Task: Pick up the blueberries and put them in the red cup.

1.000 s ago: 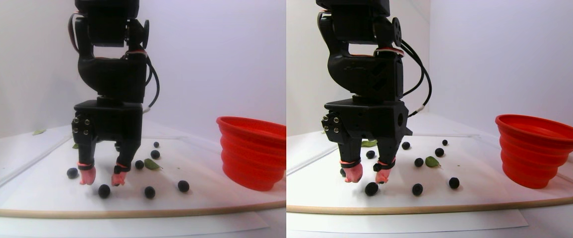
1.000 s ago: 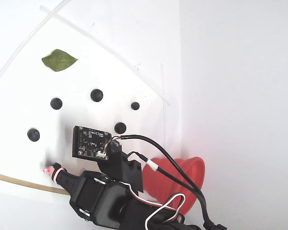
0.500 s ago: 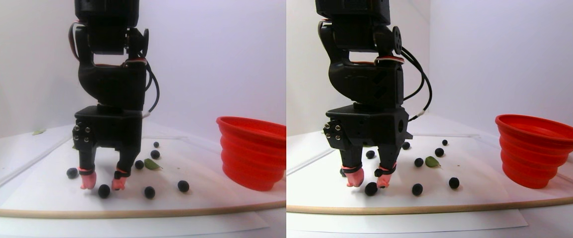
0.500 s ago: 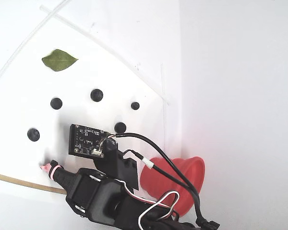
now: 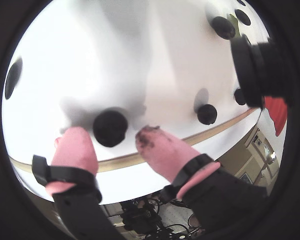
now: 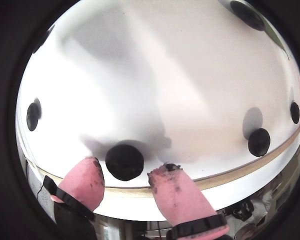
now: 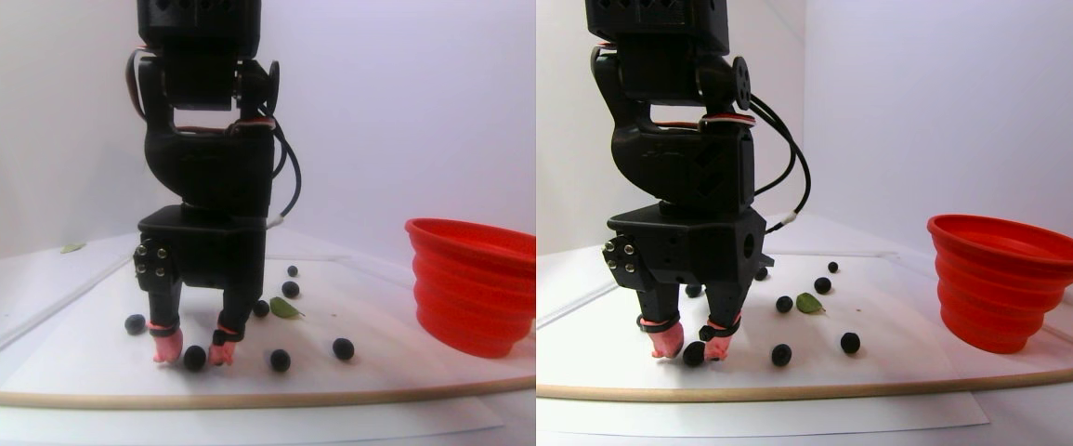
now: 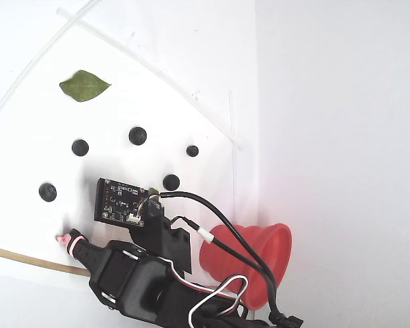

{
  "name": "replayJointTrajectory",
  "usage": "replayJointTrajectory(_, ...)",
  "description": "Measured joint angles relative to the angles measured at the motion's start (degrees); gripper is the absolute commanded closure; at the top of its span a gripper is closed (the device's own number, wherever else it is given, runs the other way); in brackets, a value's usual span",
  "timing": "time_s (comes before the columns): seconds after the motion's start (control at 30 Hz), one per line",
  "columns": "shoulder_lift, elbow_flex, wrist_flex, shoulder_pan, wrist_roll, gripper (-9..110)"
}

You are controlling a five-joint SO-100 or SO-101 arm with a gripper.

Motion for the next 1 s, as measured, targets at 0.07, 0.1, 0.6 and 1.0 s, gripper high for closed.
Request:
replayJointTrajectory(0.07,-0.44,0.0,-0.62,0.0,0.0,84)
replayJointTrajectory(0.1,-0.7,0.0,-0.88,0.0,0.0,84)
replayJointTrajectory(0.6,-1.49,-0.09,-2.11,-0.88,0.88,86)
replayJointTrajectory(1.0,-1.58,-0.09,-3.6,-0.88,0.88,88)
